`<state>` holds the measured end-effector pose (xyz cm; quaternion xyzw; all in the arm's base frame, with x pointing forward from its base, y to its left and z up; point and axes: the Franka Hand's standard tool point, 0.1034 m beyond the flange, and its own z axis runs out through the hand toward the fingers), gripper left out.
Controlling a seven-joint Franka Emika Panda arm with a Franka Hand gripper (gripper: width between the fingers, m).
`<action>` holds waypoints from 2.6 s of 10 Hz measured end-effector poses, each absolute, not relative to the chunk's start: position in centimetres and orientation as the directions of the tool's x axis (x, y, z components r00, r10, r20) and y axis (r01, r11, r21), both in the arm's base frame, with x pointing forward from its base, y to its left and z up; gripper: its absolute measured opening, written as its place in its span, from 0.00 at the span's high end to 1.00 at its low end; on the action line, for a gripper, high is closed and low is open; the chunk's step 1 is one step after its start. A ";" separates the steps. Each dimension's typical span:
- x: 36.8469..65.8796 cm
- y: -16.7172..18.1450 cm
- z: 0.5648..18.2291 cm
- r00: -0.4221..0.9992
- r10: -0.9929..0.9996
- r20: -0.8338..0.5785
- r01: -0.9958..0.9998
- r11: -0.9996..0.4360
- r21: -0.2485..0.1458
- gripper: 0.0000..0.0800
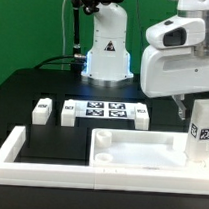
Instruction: Assemble desk
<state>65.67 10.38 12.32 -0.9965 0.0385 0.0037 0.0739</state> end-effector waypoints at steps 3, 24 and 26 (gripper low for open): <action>65.7 10.0 12.2 0.969 -0.243 -0.037 -0.246 -0.959 -0.138 0.62; 65.3 10.1 11.9 0.970 -0.241 -0.004 -0.239 -0.956 -0.171 0.19; 65.4 10.1 11.7 0.995 -0.098 0.019 -0.093 -0.981 -0.168 0.19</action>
Offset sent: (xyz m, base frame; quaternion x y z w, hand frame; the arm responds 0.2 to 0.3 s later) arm 0.0000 0.0000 0.0000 0.0000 0.0000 0.1938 0.9810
